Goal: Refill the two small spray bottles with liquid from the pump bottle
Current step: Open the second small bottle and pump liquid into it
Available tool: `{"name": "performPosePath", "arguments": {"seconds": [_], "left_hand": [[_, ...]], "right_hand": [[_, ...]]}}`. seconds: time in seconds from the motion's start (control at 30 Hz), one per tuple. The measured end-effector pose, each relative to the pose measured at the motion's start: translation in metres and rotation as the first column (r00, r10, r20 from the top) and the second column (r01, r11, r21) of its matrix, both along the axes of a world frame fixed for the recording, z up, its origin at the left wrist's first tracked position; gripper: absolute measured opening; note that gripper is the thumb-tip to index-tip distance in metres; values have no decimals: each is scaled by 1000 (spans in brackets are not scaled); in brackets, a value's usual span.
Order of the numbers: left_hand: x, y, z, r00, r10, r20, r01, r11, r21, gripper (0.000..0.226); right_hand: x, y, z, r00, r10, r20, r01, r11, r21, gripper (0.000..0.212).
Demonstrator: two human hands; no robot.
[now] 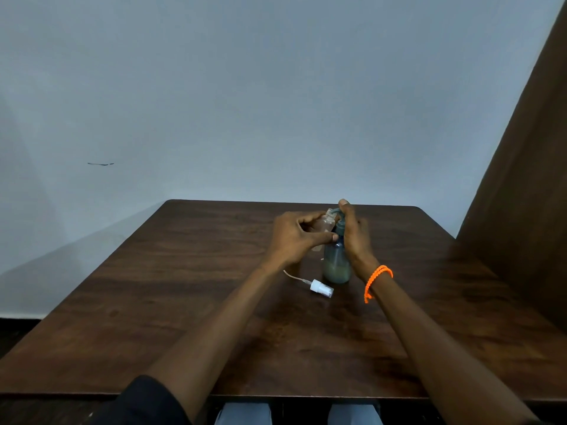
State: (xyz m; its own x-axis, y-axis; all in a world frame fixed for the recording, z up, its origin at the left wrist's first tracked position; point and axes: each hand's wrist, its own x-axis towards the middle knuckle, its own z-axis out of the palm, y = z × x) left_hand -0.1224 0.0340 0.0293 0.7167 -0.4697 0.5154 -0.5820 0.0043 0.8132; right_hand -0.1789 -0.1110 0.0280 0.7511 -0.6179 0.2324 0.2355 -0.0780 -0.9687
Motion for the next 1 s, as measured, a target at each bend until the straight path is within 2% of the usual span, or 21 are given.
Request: {"name": "performPosePath", "arguments": {"seconds": [0.23,0.4,0.67,0.73,0.83,0.9,1.0], "left_hand": [[-2,-6,-3,998,49,34,-50,999,21,59],[-5,-8,-6,998,46,47,-47,999,18,54],[-8,-7,-2,996,70,59,-71,997,10,53],[-6,-6,-3,995,80,64,-81,997,20,52],[-4,-5,-4,993,103,62,-107,993,50,56],[-4,-5,-4,993,105,50,-108,992,59,58],[-6,-5,-3,994,94,49,-96,994,47,57]], "right_hand": [[-1,1,0,997,-64,30,64,998,-2,50],[-3,1,0,996,-85,14,86,993,-75,41],[-10,-12,13,984,139,-112,-135,990,42,50],[-13,-21,33,970,161,-182,-162,987,8,68],[-5,-37,72,943,54,-328,-129,969,-209,92],[1,-35,93,885,9,-465,-200,910,-363,92],[15,-23,106,723,-24,-690,-421,776,-469,82]]}}
